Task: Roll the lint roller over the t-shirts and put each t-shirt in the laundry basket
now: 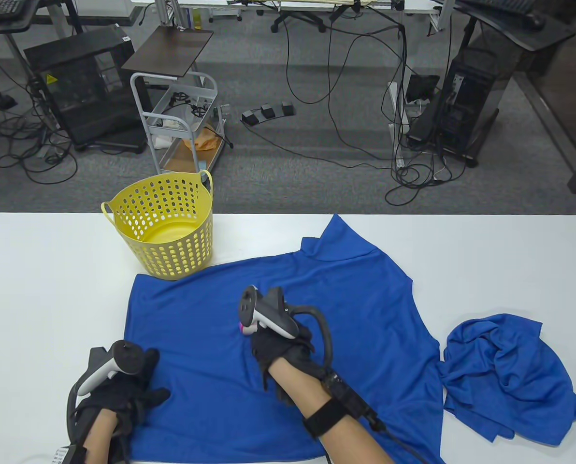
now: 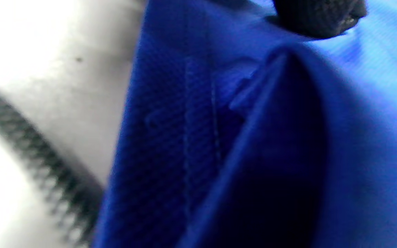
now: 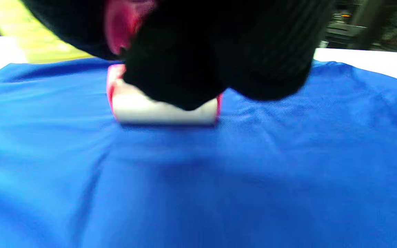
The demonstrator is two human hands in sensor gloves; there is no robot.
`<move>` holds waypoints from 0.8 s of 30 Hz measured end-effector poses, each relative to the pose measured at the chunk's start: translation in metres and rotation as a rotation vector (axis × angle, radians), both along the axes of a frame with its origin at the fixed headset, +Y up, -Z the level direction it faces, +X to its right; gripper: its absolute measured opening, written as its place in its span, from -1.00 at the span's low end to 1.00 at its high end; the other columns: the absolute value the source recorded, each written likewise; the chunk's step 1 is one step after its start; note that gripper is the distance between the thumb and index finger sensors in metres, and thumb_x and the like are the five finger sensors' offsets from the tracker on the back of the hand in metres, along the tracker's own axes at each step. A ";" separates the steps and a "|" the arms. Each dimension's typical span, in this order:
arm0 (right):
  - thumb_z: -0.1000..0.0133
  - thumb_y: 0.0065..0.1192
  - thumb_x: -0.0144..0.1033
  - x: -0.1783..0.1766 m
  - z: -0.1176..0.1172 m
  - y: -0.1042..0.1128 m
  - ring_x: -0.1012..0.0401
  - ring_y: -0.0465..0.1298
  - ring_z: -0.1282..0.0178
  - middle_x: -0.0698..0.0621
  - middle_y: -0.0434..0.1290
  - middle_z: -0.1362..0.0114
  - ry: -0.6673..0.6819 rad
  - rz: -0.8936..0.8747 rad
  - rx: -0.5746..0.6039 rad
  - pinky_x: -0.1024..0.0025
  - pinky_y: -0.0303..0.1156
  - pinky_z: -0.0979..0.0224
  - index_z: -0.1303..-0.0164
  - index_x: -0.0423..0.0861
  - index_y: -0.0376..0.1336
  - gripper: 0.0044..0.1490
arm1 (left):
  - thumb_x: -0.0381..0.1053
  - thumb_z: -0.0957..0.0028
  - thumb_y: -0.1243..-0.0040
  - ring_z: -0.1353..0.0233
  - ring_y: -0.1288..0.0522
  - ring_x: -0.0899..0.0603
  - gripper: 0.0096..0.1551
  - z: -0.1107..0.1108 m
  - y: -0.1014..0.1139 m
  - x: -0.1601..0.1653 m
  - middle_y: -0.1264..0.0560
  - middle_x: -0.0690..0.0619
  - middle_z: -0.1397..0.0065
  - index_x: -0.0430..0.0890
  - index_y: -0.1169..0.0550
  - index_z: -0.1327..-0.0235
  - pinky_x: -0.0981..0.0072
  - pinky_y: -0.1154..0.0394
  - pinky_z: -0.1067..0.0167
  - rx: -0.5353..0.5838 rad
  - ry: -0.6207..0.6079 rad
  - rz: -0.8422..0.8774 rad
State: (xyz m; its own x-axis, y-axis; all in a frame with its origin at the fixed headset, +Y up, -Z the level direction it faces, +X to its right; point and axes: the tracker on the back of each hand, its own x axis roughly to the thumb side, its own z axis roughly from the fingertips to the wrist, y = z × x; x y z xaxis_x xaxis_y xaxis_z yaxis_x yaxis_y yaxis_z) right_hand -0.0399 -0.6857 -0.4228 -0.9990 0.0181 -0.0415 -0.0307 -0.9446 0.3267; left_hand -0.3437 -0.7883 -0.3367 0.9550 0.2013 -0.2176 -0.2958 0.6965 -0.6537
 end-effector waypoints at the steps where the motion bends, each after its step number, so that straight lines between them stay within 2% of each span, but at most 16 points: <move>1: -0.20 0.11 0.00 -0.001 -0.016 -0.010 0.27 0.61 0.23 0.03 0.55 -0.14 -0.020 -0.015 -0.004 0.41 0.63 0.13 -0.54 0.11 -0.13 -0.21 | 0.46 0.02 0.07 -0.54 0.67 -0.29 0.10 0.000 0.000 0.000 0.63 0.23 -0.53 0.36 0.44 -0.43 -0.37 0.49 -0.42 0.000 0.000 0.000; 3: -0.18 0.12 -0.02 -0.001 -0.042 -0.025 0.26 0.60 0.14 0.02 0.49 -0.23 -0.040 -0.029 -0.045 0.38 0.62 0.04 -0.52 0.15 -0.28 -0.12 | 0.46 0.02 0.07 -0.55 0.67 -0.29 0.10 0.000 0.000 0.000 0.62 0.23 -0.53 0.36 0.44 -0.43 -0.37 0.49 -0.42 0.001 0.000 -0.001; 5: -0.19 0.12 -0.03 0.001 -0.057 -0.029 0.28 0.58 0.08 0.04 0.43 -0.31 -0.046 -0.048 -0.103 0.41 0.61 -0.03 -0.50 0.22 -0.38 -0.06 | 0.47 0.02 0.07 -0.55 0.67 -0.29 0.09 0.000 0.000 0.000 0.62 0.23 -0.53 0.36 0.44 -0.43 -0.37 0.49 -0.42 0.004 -0.001 -0.001; 7: -0.20 0.12 -0.04 0.003 -0.059 -0.029 0.29 0.57 0.09 0.03 0.41 -0.31 -0.055 -0.093 -0.135 0.42 0.61 -0.02 -0.48 0.23 -0.40 -0.06 | 0.47 0.02 0.07 -0.55 0.67 -0.29 0.10 0.000 0.000 0.000 0.62 0.23 -0.53 0.36 0.44 -0.43 -0.37 0.49 -0.42 0.005 0.000 -0.001; 11: -0.15 0.17 -0.02 0.002 -0.024 -0.008 0.33 0.61 0.23 0.02 0.53 -0.15 0.065 -0.110 -0.039 0.46 0.65 0.15 -0.53 0.09 -0.19 -0.12 | 0.46 0.02 0.06 -0.55 0.67 -0.29 0.10 0.000 0.000 0.000 0.62 0.23 -0.53 0.36 0.43 -0.43 -0.37 0.48 -0.42 0.003 0.001 -0.004; 15: -0.15 0.17 0.01 0.008 0.041 0.017 0.36 0.61 0.36 0.02 0.60 -0.04 0.188 -0.099 -0.110 0.52 0.65 0.28 -0.55 -0.05 -0.07 -0.15 | 0.46 0.02 0.06 -0.55 0.67 -0.29 0.10 0.000 0.000 0.000 0.62 0.23 -0.53 0.36 0.43 -0.43 -0.37 0.48 -0.43 0.006 0.002 -0.006; 18: -0.16 0.15 0.05 0.015 0.072 0.035 0.40 0.62 0.44 0.04 0.64 0.06 0.264 -0.146 -0.156 0.56 0.66 0.37 -0.52 -0.11 0.06 -0.19 | 0.46 0.02 0.06 -0.55 0.66 -0.29 0.10 -0.001 0.000 0.000 0.62 0.23 -0.53 0.36 0.43 -0.43 -0.37 0.48 -0.43 -0.001 0.001 -0.009; 21: -0.16 0.15 0.04 0.016 0.080 0.043 0.41 0.62 0.57 0.03 0.69 0.20 0.286 -0.237 -0.186 0.58 0.65 0.50 -0.42 -0.17 0.23 -0.26 | 0.46 0.02 0.06 -0.55 0.66 -0.30 0.10 -0.001 0.000 0.000 0.62 0.22 -0.53 0.35 0.44 -0.43 -0.38 0.47 -0.43 -0.004 -0.004 -0.013; 24: -0.15 0.15 0.03 0.010 0.075 0.044 0.42 0.62 0.59 0.02 0.70 0.24 0.280 -0.240 -0.167 0.59 0.65 0.53 -0.38 -0.16 0.29 -0.29 | 0.46 0.02 0.07 -0.55 0.66 -0.30 0.10 0.000 0.000 0.000 0.62 0.22 -0.53 0.35 0.44 -0.43 -0.38 0.48 -0.42 0.004 -0.005 -0.008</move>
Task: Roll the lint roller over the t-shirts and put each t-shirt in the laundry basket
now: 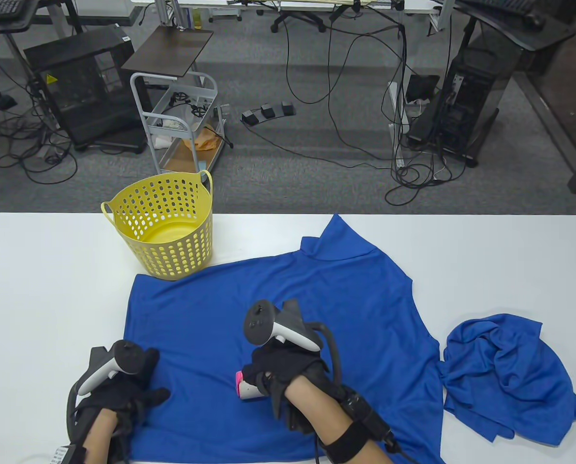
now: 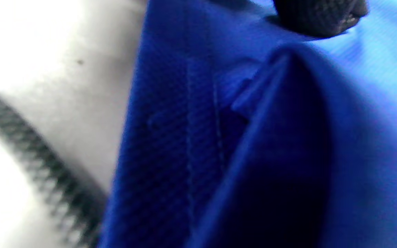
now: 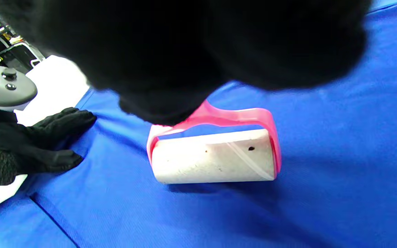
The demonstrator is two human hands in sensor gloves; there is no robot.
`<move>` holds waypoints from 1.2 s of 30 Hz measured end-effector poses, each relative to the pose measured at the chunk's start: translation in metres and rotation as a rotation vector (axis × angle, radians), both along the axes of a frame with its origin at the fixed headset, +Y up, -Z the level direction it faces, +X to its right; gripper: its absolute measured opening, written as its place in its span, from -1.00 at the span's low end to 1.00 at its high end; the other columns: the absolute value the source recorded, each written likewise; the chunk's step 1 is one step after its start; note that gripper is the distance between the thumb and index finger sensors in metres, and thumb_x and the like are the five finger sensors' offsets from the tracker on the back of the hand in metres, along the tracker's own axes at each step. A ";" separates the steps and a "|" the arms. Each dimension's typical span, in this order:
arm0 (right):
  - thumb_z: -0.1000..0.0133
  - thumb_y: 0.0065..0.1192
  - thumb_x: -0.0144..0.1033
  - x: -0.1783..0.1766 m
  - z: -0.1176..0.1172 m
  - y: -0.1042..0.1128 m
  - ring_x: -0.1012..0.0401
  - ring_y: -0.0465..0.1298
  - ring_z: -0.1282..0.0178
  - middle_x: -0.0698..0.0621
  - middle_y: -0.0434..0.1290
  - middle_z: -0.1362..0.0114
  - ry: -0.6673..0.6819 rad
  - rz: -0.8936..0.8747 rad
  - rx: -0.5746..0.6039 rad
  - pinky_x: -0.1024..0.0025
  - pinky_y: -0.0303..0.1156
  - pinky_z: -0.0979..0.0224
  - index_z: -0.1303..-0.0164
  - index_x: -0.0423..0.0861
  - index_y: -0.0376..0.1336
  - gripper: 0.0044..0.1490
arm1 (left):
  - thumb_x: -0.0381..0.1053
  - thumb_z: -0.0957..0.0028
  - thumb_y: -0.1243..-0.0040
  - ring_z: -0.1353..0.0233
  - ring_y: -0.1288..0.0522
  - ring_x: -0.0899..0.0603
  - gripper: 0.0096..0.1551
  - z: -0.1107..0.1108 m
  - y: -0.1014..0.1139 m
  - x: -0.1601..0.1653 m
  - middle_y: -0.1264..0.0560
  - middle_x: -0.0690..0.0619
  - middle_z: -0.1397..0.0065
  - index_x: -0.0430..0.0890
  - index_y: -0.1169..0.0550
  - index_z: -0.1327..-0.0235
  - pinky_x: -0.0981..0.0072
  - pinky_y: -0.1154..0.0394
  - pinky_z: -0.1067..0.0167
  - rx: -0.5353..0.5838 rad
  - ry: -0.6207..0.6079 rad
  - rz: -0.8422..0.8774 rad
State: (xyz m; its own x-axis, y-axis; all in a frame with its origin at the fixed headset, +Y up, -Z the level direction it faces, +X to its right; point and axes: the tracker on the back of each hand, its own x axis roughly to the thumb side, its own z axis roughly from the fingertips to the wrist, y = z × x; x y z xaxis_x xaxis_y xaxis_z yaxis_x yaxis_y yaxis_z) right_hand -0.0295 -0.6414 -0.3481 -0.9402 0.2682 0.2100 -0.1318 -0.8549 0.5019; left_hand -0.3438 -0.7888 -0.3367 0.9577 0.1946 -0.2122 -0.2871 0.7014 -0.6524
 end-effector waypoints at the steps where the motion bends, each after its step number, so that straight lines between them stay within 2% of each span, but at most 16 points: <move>1: -0.16 0.15 0.04 -0.003 -0.005 -0.001 0.42 0.62 0.58 0.03 0.70 0.23 -0.013 0.014 0.013 0.59 0.65 0.52 -0.39 -0.14 0.29 -0.30 | 0.46 0.02 0.07 -0.55 0.67 -0.30 0.10 0.000 0.000 0.000 0.62 0.22 -0.53 0.35 0.44 -0.43 -0.38 0.48 -0.42 0.001 0.000 -0.001; 5: -0.20 0.09 0.05 -0.014 -0.043 -0.012 0.40 0.61 0.44 0.06 0.65 0.08 -0.148 0.056 0.082 0.57 0.65 0.36 -0.48 -0.01 0.17 -0.32 | 0.46 0.02 0.07 -0.55 0.66 -0.30 0.10 -0.001 0.000 0.001 0.62 0.21 -0.53 0.35 0.44 -0.43 -0.38 0.48 -0.42 -0.003 -0.001 -0.002; 8: -0.20 0.15 -0.02 -0.024 -0.087 -0.041 0.28 0.62 0.24 -0.02 0.58 -0.16 -0.271 0.081 0.087 0.42 0.64 0.15 -0.54 0.11 -0.02 -0.27 | 0.46 0.02 0.07 -0.55 0.67 -0.30 0.10 -0.001 0.000 0.001 0.62 0.22 -0.53 0.35 0.44 -0.43 -0.38 0.48 -0.42 -0.004 -0.001 -0.001; 10: -0.17 0.15 -0.03 -0.031 -0.118 -0.059 0.23 0.60 0.07 -0.02 0.51 -0.29 -0.299 0.158 0.109 0.35 0.62 -0.03 -0.53 0.23 -0.15 -0.20 | 0.46 0.02 0.07 -0.55 0.67 -0.30 0.10 -0.001 0.000 0.001 0.63 0.22 -0.53 0.35 0.45 -0.43 -0.38 0.48 -0.43 -0.010 -0.003 -0.005; 12: -0.17 0.13 -0.02 -0.034 -0.138 -0.072 0.27 0.58 0.02 0.03 0.46 -0.34 -0.307 0.186 0.106 0.38 0.62 -0.08 -0.50 0.30 -0.26 -0.15 | 0.46 0.02 0.08 -0.55 0.66 -0.31 0.10 0.000 0.000 0.001 0.62 0.21 -0.53 0.35 0.44 -0.43 -0.38 0.47 -0.43 -0.001 -0.004 -0.005; 13: -0.17 0.14 -0.02 -0.035 -0.141 -0.075 0.27 0.58 0.03 0.03 0.45 -0.35 -0.329 0.163 0.105 0.38 0.62 -0.08 -0.49 0.32 -0.28 -0.14 | 0.47 0.02 0.08 -0.55 0.67 -0.30 0.10 0.000 0.000 0.001 0.62 0.22 -0.53 0.35 0.44 -0.43 -0.38 0.48 -0.43 0.001 -0.004 -0.005; 15: -0.15 0.17 -0.03 -0.038 -0.135 -0.075 0.28 0.59 0.07 0.03 0.48 -0.30 -0.330 0.102 0.122 0.39 0.63 -0.04 -0.50 0.28 -0.24 -0.13 | 0.47 0.02 0.08 -0.55 0.66 -0.30 0.10 0.000 0.000 0.001 0.62 0.21 -0.53 0.35 0.44 -0.43 -0.37 0.47 -0.43 0.004 -0.003 -0.006; 18: -0.13 0.21 -0.01 -0.035 -0.111 -0.057 0.30 0.61 0.20 0.04 0.56 -0.16 -0.237 0.076 0.168 0.42 0.65 0.09 -0.52 0.16 -0.12 -0.16 | 0.47 0.02 0.08 -0.55 0.66 -0.30 0.10 -0.001 0.000 0.001 0.63 0.22 -0.53 0.35 0.45 -0.43 -0.38 0.47 -0.43 -0.008 -0.004 -0.008; 20: -0.12 0.21 0.02 -0.027 -0.086 -0.040 0.35 0.61 0.31 0.06 0.60 -0.05 -0.165 0.043 0.168 0.48 0.66 0.20 -0.52 0.07 -0.02 -0.19 | 0.47 0.02 0.08 -0.55 0.66 -0.30 0.10 0.000 0.000 0.001 0.62 0.22 -0.53 0.35 0.44 -0.43 -0.38 0.47 -0.43 -0.007 -0.004 -0.009; 22: -0.13 0.20 0.03 -0.016 -0.048 -0.024 0.37 0.60 0.39 0.05 0.63 0.04 -0.092 -0.008 0.082 0.49 0.65 0.28 -0.50 0.01 0.07 -0.23 | 0.47 0.02 0.09 -0.55 0.66 -0.30 0.10 0.000 0.000 0.001 0.62 0.22 -0.53 0.35 0.45 -0.43 -0.37 0.47 -0.43 -0.004 -0.004 -0.010; 25: -0.15 0.17 0.05 -0.005 -0.006 -0.009 0.40 0.60 0.45 0.07 0.66 0.12 0.040 0.060 0.002 0.54 0.65 0.36 -0.48 0.01 0.15 -0.29 | 0.47 0.02 0.09 -0.55 0.66 -0.31 0.10 -0.001 0.000 0.002 0.62 0.21 -0.53 0.35 0.45 -0.43 -0.38 0.47 -0.44 -0.007 -0.004 -0.017; 28: -0.13 0.20 0.01 0.003 0.020 -0.003 0.39 0.61 0.56 0.04 0.70 0.24 0.066 0.014 -0.017 0.54 0.65 0.48 -0.39 -0.08 0.28 -0.33 | 0.47 0.02 0.09 -0.55 0.66 -0.31 0.10 -0.001 0.000 0.002 0.63 0.21 -0.53 0.35 0.45 -0.43 -0.38 0.46 -0.43 -0.008 -0.004 -0.020; 31: -0.13 0.20 0.02 0.001 0.022 -0.003 0.40 0.62 0.56 0.04 0.71 0.23 0.049 0.007 0.000 0.55 0.66 0.48 -0.38 -0.07 0.30 -0.34 | 0.47 0.02 0.09 -0.55 0.66 -0.31 0.10 -0.001 0.000 0.002 0.62 0.21 -0.53 0.35 0.45 -0.43 -0.38 0.47 -0.43 -0.005 -0.002 -0.017; 34: -0.17 0.14 0.04 -0.007 0.002 -0.010 0.39 0.61 0.44 0.05 0.66 0.10 -0.051 0.029 0.061 0.54 0.65 0.35 -0.47 0.00 0.20 -0.32 | 0.47 0.02 0.09 -0.55 0.66 -0.31 0.09 -0.001 0.000 0.002 0.63 0.21 -0.53 0.35 0.45 -0.43 -0.38 0.47 -0.43 -0.003 -0.001 -0.015; 36: -0.18 0.15 0.02 -0.017 -0.019 -0.025 0.36 0.61 0.35 0.04 0.62 -0.01 -0.119 0.044 0.071 0.50 0.65 0.26 -0.51 0.07 0.08 -0.30 | 0.47 0.02 0.10 -0.55 0.66 -0.31 0.10 -0.001 0.000 0.002 0.63 0.21 -0.53 0.35 0.45 -0.43 -0.38 0.47 -0.43 -0.003 0.000 -0.014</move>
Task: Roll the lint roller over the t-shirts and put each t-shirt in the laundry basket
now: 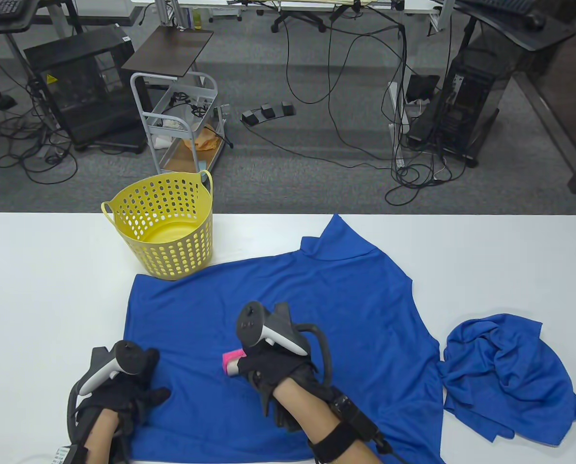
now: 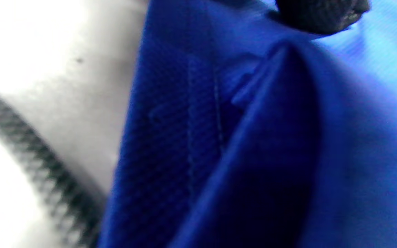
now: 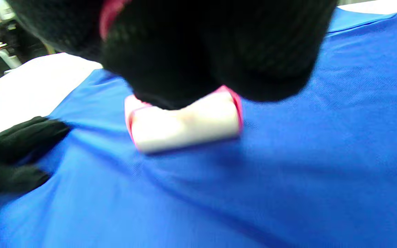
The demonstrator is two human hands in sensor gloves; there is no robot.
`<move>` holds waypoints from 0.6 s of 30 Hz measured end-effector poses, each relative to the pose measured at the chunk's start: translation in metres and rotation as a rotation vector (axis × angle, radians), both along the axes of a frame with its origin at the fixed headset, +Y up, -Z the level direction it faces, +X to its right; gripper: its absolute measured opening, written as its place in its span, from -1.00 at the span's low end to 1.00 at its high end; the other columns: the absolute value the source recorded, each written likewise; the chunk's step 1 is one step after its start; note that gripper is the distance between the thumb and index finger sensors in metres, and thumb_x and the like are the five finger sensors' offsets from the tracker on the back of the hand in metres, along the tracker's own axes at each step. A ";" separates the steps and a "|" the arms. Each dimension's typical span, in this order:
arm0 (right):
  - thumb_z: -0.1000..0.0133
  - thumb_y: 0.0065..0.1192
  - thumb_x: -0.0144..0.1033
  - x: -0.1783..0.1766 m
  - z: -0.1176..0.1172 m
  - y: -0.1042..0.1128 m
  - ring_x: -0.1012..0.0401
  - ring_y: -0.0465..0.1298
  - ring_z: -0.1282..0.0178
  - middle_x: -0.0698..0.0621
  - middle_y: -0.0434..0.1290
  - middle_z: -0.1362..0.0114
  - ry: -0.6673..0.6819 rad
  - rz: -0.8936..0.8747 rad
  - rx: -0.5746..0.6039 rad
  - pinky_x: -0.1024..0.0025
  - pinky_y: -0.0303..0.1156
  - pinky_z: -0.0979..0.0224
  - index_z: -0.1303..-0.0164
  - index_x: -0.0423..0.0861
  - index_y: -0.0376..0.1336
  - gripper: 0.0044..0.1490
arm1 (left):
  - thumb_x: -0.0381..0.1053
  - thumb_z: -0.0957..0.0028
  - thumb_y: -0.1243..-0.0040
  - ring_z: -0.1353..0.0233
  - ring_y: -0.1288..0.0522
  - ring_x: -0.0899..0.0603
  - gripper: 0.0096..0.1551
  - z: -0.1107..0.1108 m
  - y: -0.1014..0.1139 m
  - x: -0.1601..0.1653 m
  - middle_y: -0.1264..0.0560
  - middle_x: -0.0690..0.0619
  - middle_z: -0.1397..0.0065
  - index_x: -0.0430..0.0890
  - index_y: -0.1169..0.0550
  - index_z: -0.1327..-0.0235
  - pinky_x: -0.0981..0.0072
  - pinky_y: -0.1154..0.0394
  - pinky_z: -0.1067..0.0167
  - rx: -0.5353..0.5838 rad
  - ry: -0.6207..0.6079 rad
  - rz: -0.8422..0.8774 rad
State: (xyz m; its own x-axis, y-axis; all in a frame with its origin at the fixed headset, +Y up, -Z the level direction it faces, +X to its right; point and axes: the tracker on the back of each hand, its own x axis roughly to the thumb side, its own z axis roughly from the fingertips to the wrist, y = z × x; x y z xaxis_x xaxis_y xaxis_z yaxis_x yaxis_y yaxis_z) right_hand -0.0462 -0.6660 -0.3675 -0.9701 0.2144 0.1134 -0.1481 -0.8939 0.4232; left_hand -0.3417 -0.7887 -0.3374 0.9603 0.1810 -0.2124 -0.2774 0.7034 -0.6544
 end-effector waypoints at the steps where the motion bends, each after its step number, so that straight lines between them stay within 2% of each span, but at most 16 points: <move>1: -0.19 0.15 0.01 -0.005 -0.014 -0.010 0.34 0.60 0.30 0.04 0.60 -0.07 -0.028 0.004 0.014 0.48 0.64 0.20 -0.53 0.11 0.02 -0.28 | 0.47 0.02 0.09 -0.55 0.66 -0.30 0.10 0.000 0.000 0.000 0.63 0.21 -0.53 0.35 0.45 -0.43 -0.38 0.47 -0.43 0.001 0.000 -0.001; 5: -0.19 0.17 -0.08 -0.030 -0.063 -0.040 0.26 0.60 0.16 -0.04 0.51 -0.26 -0.073 -0.011 0.017 0.37 0.62 0.05 -0.54 0.15 -0.18 -0.17 | 0.47 0.02 0.09 -0.55 0.66 -0.31 0.10 0.000 0.000 0.000 0.63 0.21 -0.53 0.35 0.45 -0.43 -0.38 0.47 -0.43 0.000 0.000 -0.001; 8: -0.19 0.13 -0.04 -0.042 -0.083 -0.045 0.33 0.58 0.11 0.04 0.45 -0.33 -0.083 0.064 0.004 0.45 0.63 -0.01 -0.53 0.17 -0.31 -0.09 | 0.47 0.02 0.09 -0.55 0.66 -0.30 0.09 0.000 0.000 0.000 0.63 0.22 -0.53 0.35 0.45 -0.43 -0.37 0.47 -0.43 -0.005 -0.001 0.000; 9: -0.19 0.13 -0.02 -0.046 -0.087 -0.049 0.34 0.58 0.11 0.06 0.45 -0.32 -0.104 0.074 0.012 0.46 0.63 -0.01 -0.53 0.07 -0.37 -0.02 | 0.47 0.01 0.09 -0.55 0.66 -0.31 0.10 0.000 0.000 0.000 0.62 0.21 -0.53 0.34 0.45 -0.43 -0.38 0.47 -0.43 0.001 -0.002 0.002; 10: -0.18 0.14 -0.02 -0.048 -0.090 -0.053 0.34 0.58 0.11 0.06 0.45 -0.30 -0.111 0.067 -0.009 0.46 0.63 0.00 -0.52 -0.03 -0.40 0.03 | 0.47 0.01 0.09 -0.56 0.66 -0.31 0.10 0.000 0.001 -0.001 0.62 0.21 -0.54 0.34 0.44 -0.44 -0.38 0.47 -0.43 0.004 -0.004 0.005; 13: -0.19 0.11 -0.04 -0.046 -0.091 -0.058 0.33 0.58 0.11 0.05 0.43 -0.30 -0.111 0.018 -0.029 0.45 0.63 -0.01 -0.51 -0.07 -0.40 0.01 | 0.43 -0.04 0.03 -0.58 0.61 -0.31 0.07 0.000 0.005 -0.005 0.56 0.20 -0.58 0.33 0.37 -0.49 -0.37 0.43 -0.46 0.013 -0.015 0.033; 16: -0.19 0.04 -0.15 -0.038 -0.082 -0.052 0.32 0.59 0.08 -0.02 0.40 -0.32 -0.109 -0.027 0.030 0.43 0.63 -0.03 -0.52 -0.12 -0.34 -0.08 | 0.35 -0.09 -0.02 -0.66 0.48 -0.28 -0.02 -0.001 0.016 -0.018 0.38 0.20 -0.67 0.25 0.19 -0.60 -0.34 0.33 -0.51 0.062 0.017 0.139; 18: -0.17 0.02 -0.17 -0.029 -0.071 -0.045 0.34 0.59 0.12 -0.03 0.41 -0.30 -0.078 -0.063 0.102 0.46 0.64 0.01 -0.53 -0.15 -0.27 -0.13 | 0.28 -0.10 -0.07 -0.71 0.34 -0.28 -0.05 0.002 0.026 -0.032 0.23 0.11 -0.71 0.17 0.09 -0.62 -0.35 0.22 -0.53 0.138 0.091 0.252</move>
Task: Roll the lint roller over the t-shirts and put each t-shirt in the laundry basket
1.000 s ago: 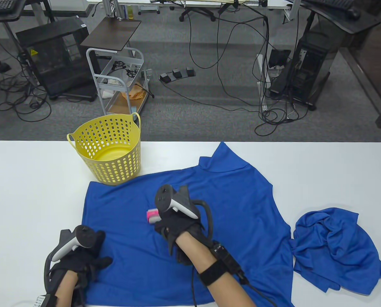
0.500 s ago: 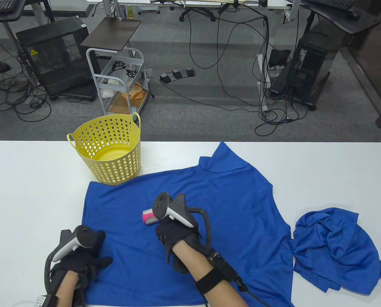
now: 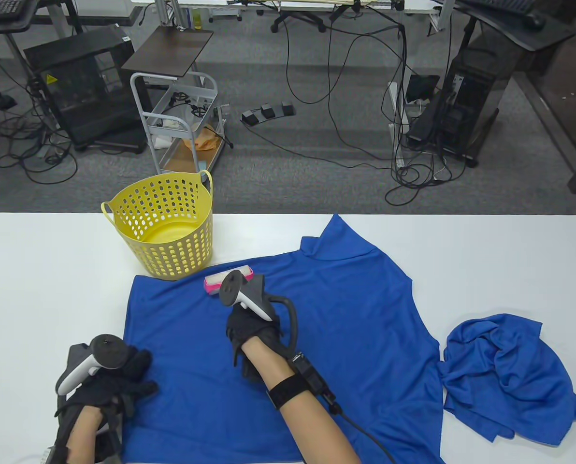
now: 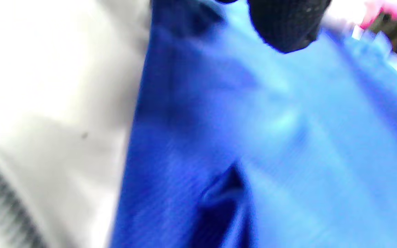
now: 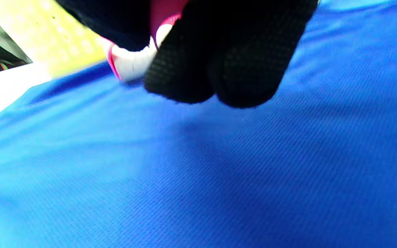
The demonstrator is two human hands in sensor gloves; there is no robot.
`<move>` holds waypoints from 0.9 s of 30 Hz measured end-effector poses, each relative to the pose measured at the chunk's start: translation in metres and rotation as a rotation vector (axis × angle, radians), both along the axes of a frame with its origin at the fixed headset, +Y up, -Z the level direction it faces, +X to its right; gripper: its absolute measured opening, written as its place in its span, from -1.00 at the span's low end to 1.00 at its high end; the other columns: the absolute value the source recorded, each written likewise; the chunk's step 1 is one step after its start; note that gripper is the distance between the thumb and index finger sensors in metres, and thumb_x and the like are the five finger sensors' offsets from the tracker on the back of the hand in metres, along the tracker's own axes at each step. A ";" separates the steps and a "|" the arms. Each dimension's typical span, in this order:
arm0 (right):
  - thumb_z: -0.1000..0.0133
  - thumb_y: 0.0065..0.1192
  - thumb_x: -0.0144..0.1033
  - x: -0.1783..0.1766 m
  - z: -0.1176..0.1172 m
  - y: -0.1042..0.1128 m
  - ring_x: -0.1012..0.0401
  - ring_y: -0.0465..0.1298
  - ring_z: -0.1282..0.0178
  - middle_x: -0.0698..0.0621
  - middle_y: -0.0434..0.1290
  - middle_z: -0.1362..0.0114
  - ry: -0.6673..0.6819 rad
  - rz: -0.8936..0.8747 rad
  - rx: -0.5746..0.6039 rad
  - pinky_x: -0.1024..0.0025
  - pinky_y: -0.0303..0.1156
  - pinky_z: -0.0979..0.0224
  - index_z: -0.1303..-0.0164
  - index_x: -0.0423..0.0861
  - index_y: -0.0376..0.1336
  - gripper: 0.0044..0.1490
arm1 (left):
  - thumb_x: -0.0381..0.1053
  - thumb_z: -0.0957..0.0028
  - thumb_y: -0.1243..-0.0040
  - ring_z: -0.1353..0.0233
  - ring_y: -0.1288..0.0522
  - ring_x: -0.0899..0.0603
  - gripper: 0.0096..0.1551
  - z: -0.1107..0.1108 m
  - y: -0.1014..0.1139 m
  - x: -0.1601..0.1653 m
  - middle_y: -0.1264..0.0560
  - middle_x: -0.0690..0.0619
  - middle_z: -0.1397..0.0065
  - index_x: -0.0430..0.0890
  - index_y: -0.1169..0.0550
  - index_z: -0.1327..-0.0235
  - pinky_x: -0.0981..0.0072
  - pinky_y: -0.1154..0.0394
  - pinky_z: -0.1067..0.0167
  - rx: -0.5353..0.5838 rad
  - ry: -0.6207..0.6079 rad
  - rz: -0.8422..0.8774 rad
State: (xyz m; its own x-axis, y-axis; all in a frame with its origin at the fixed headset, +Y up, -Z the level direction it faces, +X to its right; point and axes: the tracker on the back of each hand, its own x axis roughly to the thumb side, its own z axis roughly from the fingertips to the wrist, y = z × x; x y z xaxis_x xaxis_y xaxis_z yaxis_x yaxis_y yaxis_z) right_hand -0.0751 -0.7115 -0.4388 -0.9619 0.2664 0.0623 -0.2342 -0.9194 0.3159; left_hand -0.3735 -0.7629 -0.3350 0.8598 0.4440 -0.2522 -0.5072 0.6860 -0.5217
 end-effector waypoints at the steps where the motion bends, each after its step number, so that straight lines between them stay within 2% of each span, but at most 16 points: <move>1: -0.17 0.02 -0.18 0.005 0.007 0.003 0.34 0.59 0.12 -0.04 0.41 -0.30 -0.002 -0.023 0.017 0.46 0.64 0.01 -0.53 -0.15 -0.25 -0.15 | 0.25 -0.11 -0.09 -0.72 0.26 -0.31 -0.07 0.002 0.005 -0.006 0.20 0.09 -0.72 0.15 0.07 -0.63 -0.35 0.18 -0.54 0.028 0.028 0.051; 3: -0.17 0.00 -0.20 0.011 0.020 0.009 0.34 0.59 0.13 -0.05 0.41 -0.30 0.013 -0.074 0.070 0.46 0.64 0.02 -0.53 -0.17 -0.24 -0.15 | 0.21 -0.12 -0.11 -0.73 0.23 -0.32 -0.09 0.005 0.017 -0.013 0.18 0.08 -0.72 0.13 0.04 -0.63 -0.34 0.16 -0.55 0.091 0.059 0.126; 5: -0.16 0.01 -0.21 0.016 0.040 0.019 0.33 0.59 0.13 -0.07 0.41 -0.30 0.049 -0.150 0.167 0.45 0.64 0.02 -0.53 -0.18 -0.24 -0.15 | 0.18 -0.12 -0.12 -0.73 0.19 -0.33 -0.12 0.010 0.038 -0.012 0.13 0.05 -0.72 0.11 0.00 -0.62 -0.35 0.12 -0.54 0.216 0.082 0.192; 6: -0.16 0.01 -0.21 0.016 0.047 0.023 0.32 0.59 0.12 -0.07 0.41 -0.31 0.073 -0.172 0.195 0.44 0.64 0.02 -0.53 -0.18 -0.24 -0.15 | 0.17 -0.12 -0.12 -0.73 0.12 -0.33 -0.15 0.012 0.046 -0.009 0.05 0.03 -0.72 0.09 -0.06 -0.62 -0.35 0.08 -0.54 0.260 0.078 0.199; 8: -0.16 0.00 -0.22 0.013 0.068 0.034 0.31 0.59 0.12 -0.07 0.40 -0.31 0.121 -0.208 0.271 0.42 0.64 0.02 -0.53 -0.18 -0.24 -0.15 | 0.18 -0.12 -0.11 -0.68 -0.24 -0.30 -0.33 0.019 0.070 0.006 -0.30 0.02 -0.62 0.06 -0.34 -0.51 -0.33 -0.08 -0.53 0.358 0.032 0.218; 9: -0.16 0.00 -0.22 0.011 0.079 0.038 0.30 0.59 0.11 -0.07 0.39 -0.32 0.150 -0.208 0.300 0.41 0.63 0.00 -0.53 -0.18 -0.27 -0.14 | 0.20 -0.11 -0.11 -0.64 -0.34 -0.25 -0.37 0.022 0.080 0.017 -0.39 0.04 -0.57 0.08 -0.40 -0.47 -0.29 -0.15 -0.53 0.400 -0.005 0.233; 12: -0.16 -0.01 -0.21 0.003 0.104 0.046 0.31 0.59 0.10 -0.06 0.39 -0.33 0.228 -0.189 0.416 0.42 0.64 0.00 -0.52 -0.19 -0.28 -0.13 | 0.22 -0.11 -0.10 -0.55 -0.46 -0.23 -0.38 0.030 0.098 0.048 -0.49 0.05 -0.48 0.07 -0.45 -0.43 -0.24 -0.24 -0.50 0.478 -0.017 0.263; 16: -0.15 0.02 -0.20 -0.009 0.132 0.051 0.31 0.59 0.10 -0.04 0.40 -0.33 0.349 -0.262 0.501 0.41 0.64 -0.01 -0.53 -0.18 -0.25 -0.13 | 0.25 -0.10 -0.06 -0.51 -0.49 -0.27 -0.29 0.037 0.112 0.088 -0.47 -0.01 -0.48 -0.01 -0.37 -0.50 -0.21 -0.32 -0.45 0.473 0.016 0.350; 17: -0.15 0.04 -0.21 -0.010 0.135 0.051 0.30 0.60 0.10 -0.05 0.41 -0.33 0.364 -0.289 0.511 0.40 0.64 -0.01 -0.53 -0.18 -0.22 -0.14 | 0.25 -0.10 -0.06 -0.50 -0.49 -0.29 -0.22 0.039 0.115 0.093 -0.44 -0.09 -0.48 -0.14 -0.30 -0.49 -0.21 -0.34 -0.43 0.479 0.012 0.367; 19: -0.13 0.09 -0.17 -0.007 0.141 0.052 0.31 0.63 0.10 -0.04 0.42 -0.35 0.357 -0.357 0.513 0.41 0.66 -0.01 -0.52 -0.22 -0.21 -0.10 | 0.23 -0.10 -0.07 -0.47 -0.51 -0.29 -0.18 0.044 0.120 0.100 -0.38 -0.15 -0.49 -0.20 -0.24 -0.50 -0.21 -0.36 -0.41 0.502 0.016 0.370; 21: -0.11 0.20 -0.19 -0.002 0.144 0.054 0.28 0.64 0.06 -0.07 0.42 -0.37 0.390 -0.490 0.491 0.36 0.65 -0.04 -0.51 -0.23 -0.18 -0.06 | 0.16 -0.12 -0.12 -0.49 -0.49 -0.29 -0.18 0.048 0.122 0.105 -0.34 -0.17 -0.50 -0.23 -0.19 -0.50 -0.22 -0.37 -0.41 0.522 0.023 0.359; 23: -0.08 0.28 -0.19 0.001 0.146 0.060 0.25 0.62 -0.01 -0.08 0.39 -0.40 0.464 -0.547 0.489 0.30 0.63 -0.11 -0.53 -0.20 -0.17 -0.01 | 0.17 -0.11 -0.14 -0.52 -0.46 -0.30 -0.08 0.050 0.123 0.110 -0.27 -0.21 -0.51 -0.29 -0.09 -0.51 -0.22 -0.38 -0.41 0.510 -0.021 0.383; 25: -0.06 0.31 -0.20 0.004 0.150 0.063 0.22 0.60 -0.12 -0.10 0.35 -0.45 0.519 -0.492 0.535 0.25 0.60 -0.19 -0.54 -0.18 -0.20 0.03 | 0.13 -0.11 -0.17 -0.53 -0.44 -0.30 -0.06 0.050 0.122 0.113 -0.22 -0.22 -0.53 -0.29 -0.03 -0.51 -0.23 -0.38 -0.41 0.518 -0.015 0.470; 27: -0.06 0.30 -0.19 0.008 0.152 0.065 0.23 0.59 -0.22 -0.09 0.32 -0.50 0.581 -0.439 0.552 0.25 0.60 -0.24 -0.54 -0.18 -0.25 0.07 | 0.08 -0.08 -0.27 -0.49 -0.49 -0.28 -0.06 0.049 0.124 0.114 -0.26 -0.22 -0.50 -0.28 -0.07 -0.50 -0.22 -0.42 -0.38 0.519 0.009 0.522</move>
State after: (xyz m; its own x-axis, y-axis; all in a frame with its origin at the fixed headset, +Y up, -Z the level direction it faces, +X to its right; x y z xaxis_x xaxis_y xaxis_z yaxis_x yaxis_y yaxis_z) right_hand -0.0672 -0.6466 -0.2864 -0.5584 0.3897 0.7323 -0.5404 -0.8407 0.0353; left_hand -0.2592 -0.6386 -0.2858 0.5031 0.8589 0.0957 -0.8377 0.5119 -0.1902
